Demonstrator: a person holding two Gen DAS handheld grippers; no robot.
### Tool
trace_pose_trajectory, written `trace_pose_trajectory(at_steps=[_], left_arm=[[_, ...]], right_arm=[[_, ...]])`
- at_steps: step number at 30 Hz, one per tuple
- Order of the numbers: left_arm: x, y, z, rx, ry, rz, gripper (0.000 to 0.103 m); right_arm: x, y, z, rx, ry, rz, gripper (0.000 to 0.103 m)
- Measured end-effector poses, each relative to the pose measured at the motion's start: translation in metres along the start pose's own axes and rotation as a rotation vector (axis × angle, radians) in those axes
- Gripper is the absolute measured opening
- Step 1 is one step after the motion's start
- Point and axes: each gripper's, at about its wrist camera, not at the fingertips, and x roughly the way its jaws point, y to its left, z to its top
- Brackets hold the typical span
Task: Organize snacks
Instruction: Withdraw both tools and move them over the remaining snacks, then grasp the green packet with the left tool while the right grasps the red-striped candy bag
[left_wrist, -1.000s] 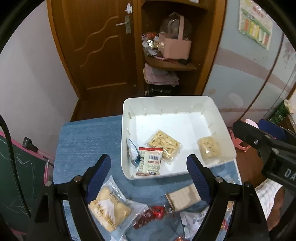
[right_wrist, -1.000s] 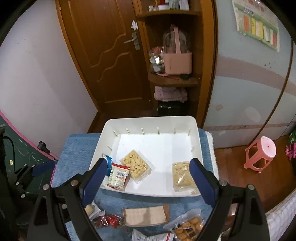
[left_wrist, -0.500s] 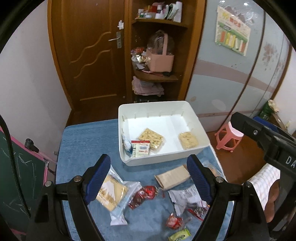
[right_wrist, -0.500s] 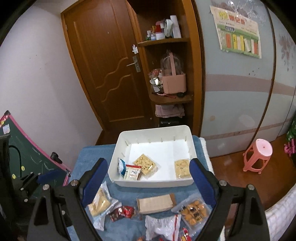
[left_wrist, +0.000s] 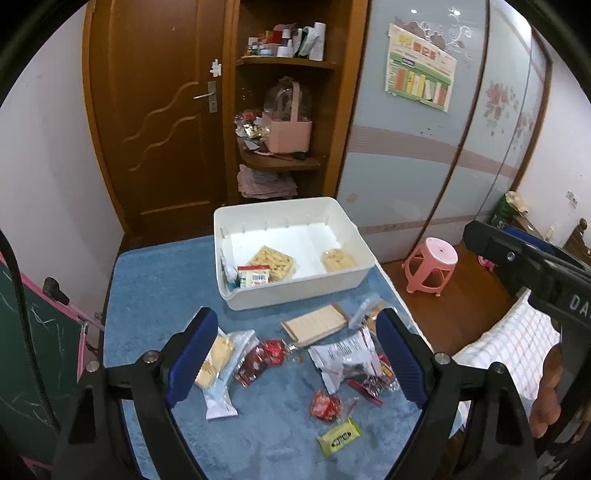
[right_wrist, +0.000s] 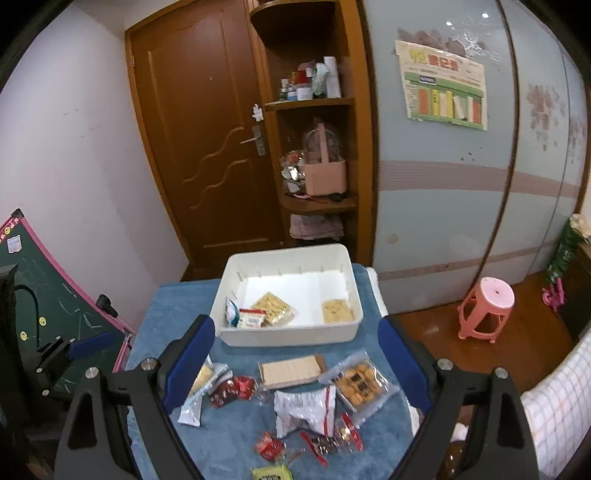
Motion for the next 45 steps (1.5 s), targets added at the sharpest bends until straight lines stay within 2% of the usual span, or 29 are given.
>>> trace_pose_trajectory(at_steps=[7, 13, 21, 28, 33, 38, 45], left_arm=[[0.000, -0.008, -0.031, 0.011, 0.010, -0.008, 0.087], [0.021, -0.013, -0.063, 0.009, 0.095, 0.000, 0.087], [0.069, -0.024, -0.117, 0.053, 0.249, 0.009, 0.087], [0.110, -0.032, -0.158, 0.101, 0.342, -0.008, 0.087], [0.137, -0.040, -0.175, 0.174, 0.375, -0.015, 0.087], [0.166, -0.056, -0.191, 0.289, 0.425, -0.010, 0.087], [0.192, -0.079, -0.205, 0.391, 0.487, -0.067, 0.087]], right_arm=[[-0.003, -0.007, -0.028, 0.005, 0.039, -0.066, 0.091], [0.007, -0.017, -0.059, -0.002, 0.091, -0.081, 0.091], [0.061, -0.045, -0.118, 0.061, 0.314, -0.070, 0.091], [0.097, -0.064, -0.163, 0.115, 0.456, -0.045, 0.091], [0.122, -0.077, -0.184, 0.177, 0.533, -0.028, 0.091], [0.145, -0.085, -0.199, 0.223, 0.589, -0.024, 0.091], [0.175, -0.085, -0.209, 0.242, 0.652, -0.013, 0.091]])
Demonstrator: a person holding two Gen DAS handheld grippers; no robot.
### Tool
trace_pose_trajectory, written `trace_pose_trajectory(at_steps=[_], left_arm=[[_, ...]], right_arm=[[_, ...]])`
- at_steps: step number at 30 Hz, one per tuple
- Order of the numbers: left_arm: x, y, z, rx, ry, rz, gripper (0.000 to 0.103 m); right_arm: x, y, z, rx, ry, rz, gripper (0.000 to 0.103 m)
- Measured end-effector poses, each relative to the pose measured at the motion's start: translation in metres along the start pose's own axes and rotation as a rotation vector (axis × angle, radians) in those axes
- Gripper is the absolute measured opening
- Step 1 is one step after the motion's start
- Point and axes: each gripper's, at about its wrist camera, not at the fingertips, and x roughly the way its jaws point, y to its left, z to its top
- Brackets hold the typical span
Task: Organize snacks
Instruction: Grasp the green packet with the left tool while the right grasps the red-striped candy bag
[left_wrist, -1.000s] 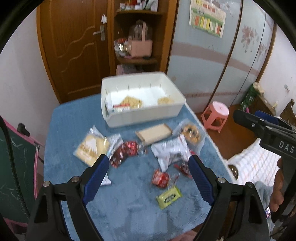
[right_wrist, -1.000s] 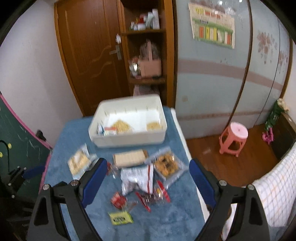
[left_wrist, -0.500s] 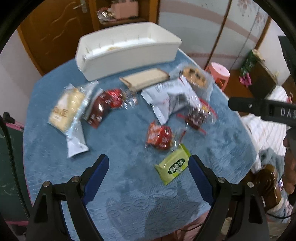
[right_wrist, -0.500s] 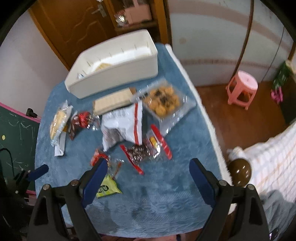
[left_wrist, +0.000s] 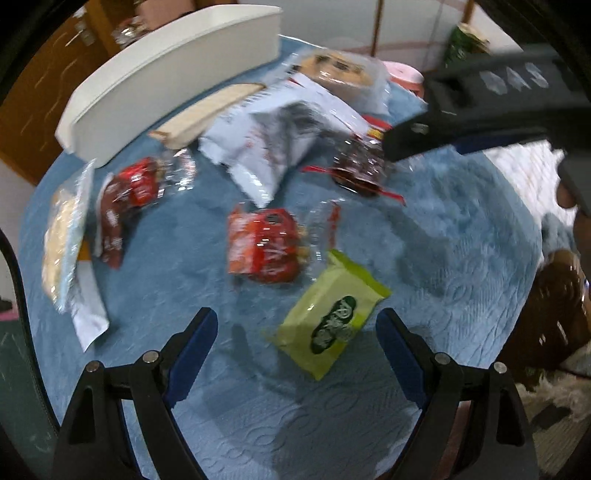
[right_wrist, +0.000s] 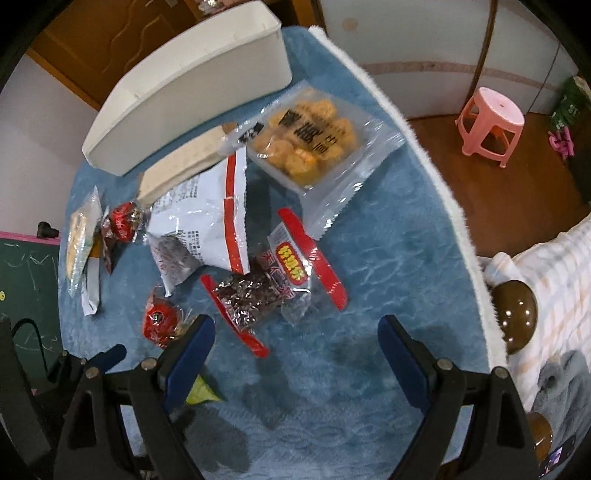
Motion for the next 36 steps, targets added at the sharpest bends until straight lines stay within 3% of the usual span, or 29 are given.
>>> trace_pose_trajectory(at_steps=[5, 10, 15, 19, 21, 23, 26, 36], left_arm=[[0.015, -0.007, 0.007, 0.016, 0.027, -0.007, 0.087], [0.028, 0.003, 0.015, -0.082, 0.063, -0.046, 0.086], [0.031, 0.012, 0.013, -0.158, 0.064, -0.043, 0.072], [0.024, 0.019, 0.011, -0.191, 0.048, -0.065, 0.038], [0.021, 0.026, 0.008, -0.222, 0.050, -0.096, 0.037], [0.020, 0.033, 0.004, -0.260, 0.056, -0.117, 0.037], [0.016, 0.046, -0.001, -0.308, 0.063, -0.127, 0.037], [-0.017, 0.080, -0.018, -0.414, 0.027, -0.122, 0.036]], right_arm=[[0.026, 0.006, 0.010, 0.028, 0.054, 0.010, 0.091], [0.039, 0.012, 0.020, 0.065, 0.051, -0.006, 0.091], [0.047, 0.034, 0.022, -0.029, 0.040, -0.105, 0.090], [0.046, 0.043, 0.016, -0.075, 0.038, -0.104, 0.074], [0.043, 0.045, 0.013, -0.100, 0.038, -0.096, 0.060], [0.041, 0.046, 0.010, -0.116, 0.047, -0.068, 0.037], [0.037, 0.043, 0.005, -0.108, 0.070, -0.014, 0.021], [0.008, 0.015, -0.011, -0.076, 0.044, 0.109, 0.021]])
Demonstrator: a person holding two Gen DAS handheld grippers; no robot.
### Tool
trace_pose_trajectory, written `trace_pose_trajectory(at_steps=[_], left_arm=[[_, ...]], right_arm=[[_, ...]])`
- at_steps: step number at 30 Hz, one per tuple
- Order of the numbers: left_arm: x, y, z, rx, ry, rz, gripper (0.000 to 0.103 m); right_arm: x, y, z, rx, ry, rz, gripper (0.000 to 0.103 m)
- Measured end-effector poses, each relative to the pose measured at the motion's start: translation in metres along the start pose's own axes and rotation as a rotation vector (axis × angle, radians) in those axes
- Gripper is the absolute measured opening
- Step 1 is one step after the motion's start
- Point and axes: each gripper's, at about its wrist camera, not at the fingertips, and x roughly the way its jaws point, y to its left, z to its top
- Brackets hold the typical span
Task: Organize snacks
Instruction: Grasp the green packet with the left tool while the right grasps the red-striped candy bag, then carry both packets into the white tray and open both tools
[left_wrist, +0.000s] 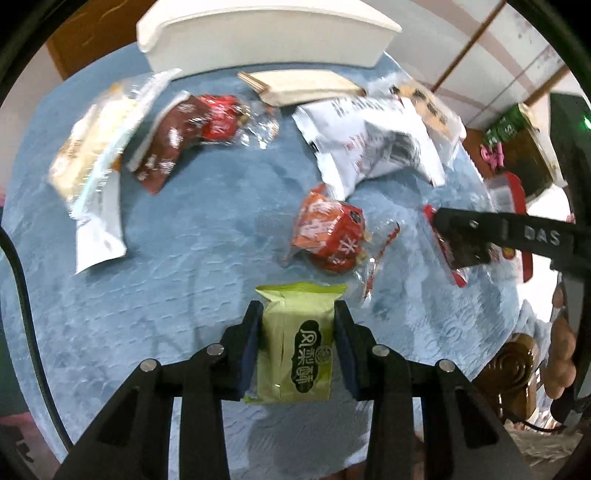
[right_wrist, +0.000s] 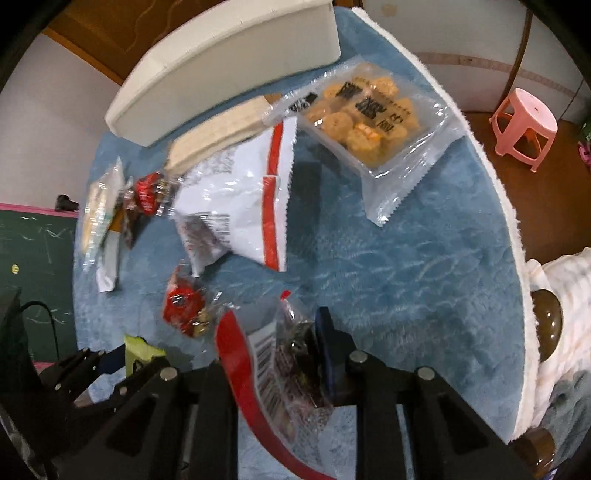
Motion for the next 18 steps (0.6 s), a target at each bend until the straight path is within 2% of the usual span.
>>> trace_pose_trajectory(at_steps=[7, 12, 18], left_arm=[[-0.038, 0.005, -0.005, -0.028, -0.058, -0.020, 0.036], [-0.070, 0.005, 0.012, -0.030, -0.115, -0.018, 0.037], [-0.122, 0.009, 0.044, -0.066, -0.198, -0.054, 0.037]], right_arm=[[-0.045, 0.012, 0.008, -0.016, -0.082, 0.065, 0.021], [-0.078, 0.030, 0.012, -0.056, -0.142, 0.097, 0.021], [-0.114, 0.056, 0.030, -0.128, -0.218, 0.133, 0.021]])
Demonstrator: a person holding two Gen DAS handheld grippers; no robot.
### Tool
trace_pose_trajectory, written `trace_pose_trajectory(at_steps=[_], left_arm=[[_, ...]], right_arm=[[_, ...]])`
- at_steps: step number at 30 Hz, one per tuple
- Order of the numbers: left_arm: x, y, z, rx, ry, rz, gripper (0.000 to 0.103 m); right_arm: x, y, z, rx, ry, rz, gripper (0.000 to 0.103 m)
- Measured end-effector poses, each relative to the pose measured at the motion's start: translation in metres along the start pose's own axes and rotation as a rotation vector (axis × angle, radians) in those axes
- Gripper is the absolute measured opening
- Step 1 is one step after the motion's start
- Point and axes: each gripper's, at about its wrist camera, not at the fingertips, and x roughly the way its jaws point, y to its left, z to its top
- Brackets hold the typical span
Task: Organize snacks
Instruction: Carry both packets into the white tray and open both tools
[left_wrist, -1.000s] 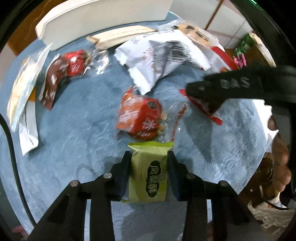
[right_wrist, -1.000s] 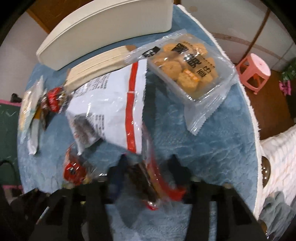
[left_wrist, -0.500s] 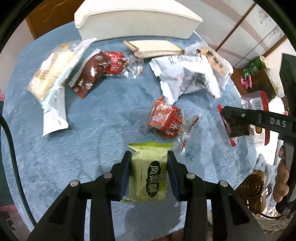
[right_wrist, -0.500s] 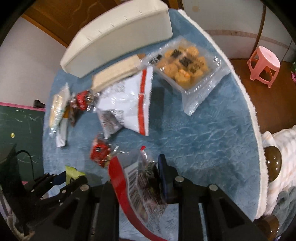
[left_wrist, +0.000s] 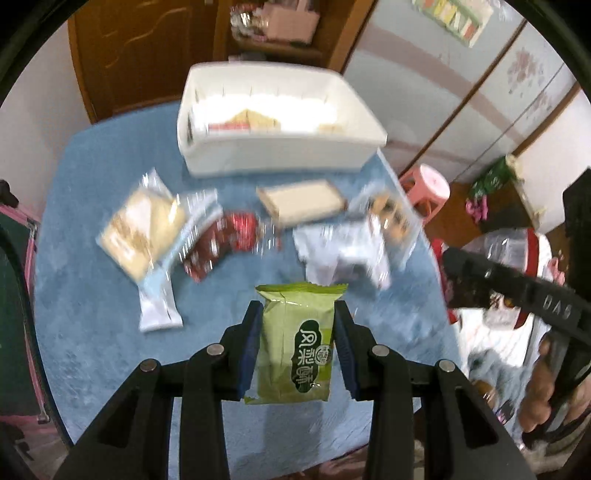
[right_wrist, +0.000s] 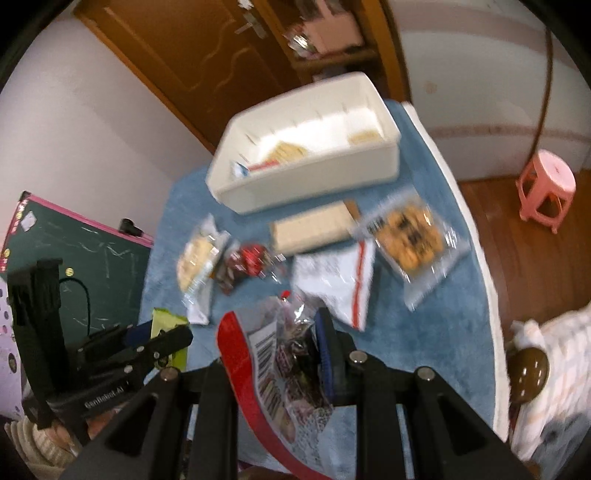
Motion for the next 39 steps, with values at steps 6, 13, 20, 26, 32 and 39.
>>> trace_pose_trajectory(at_steps=[6, 13, 20, 26, 32, 39], left_arm=[[-0.032, -0.006, 0.057, -0.002, -0.114, 0.001, 0.037], [-0.048, -0.009, 0.131, -0.014, -0.211, 0.036, 0.037], [-0.032, -0.009, 0.198, -0.039, -0.264, 0.075, 0.037], [0.000, -0.001, 0.235, -0.071, -0.262, 0.112, 0.037], [0.028, 0.009, 0.248, -0.106, -0.232, 0.163, 0.038], [0.022, 0.011, 0.242, -0.149, -0.288, 0.211, 0.090]], right_arm=[[-0.015, 0.022, 0.046, -0.083, -0.064, 0.004, 0.021], [-0.021, 0.034, 0.123, -0.145, -0.140, -0.022, 0.021], [-0.012, 0.027, 0.197, -0.126, -0.199, -0.042, 0.021], [0.017, 0.021, 0.234, -0.125, -0.172, -0.072, 0.021], [0.050, 0.020, 0.248, -0.137, -0.111, -0.086, 0.025], [0.060, 0.019, 0.245, -0.112, -0.083, -0.058, 0.055]])
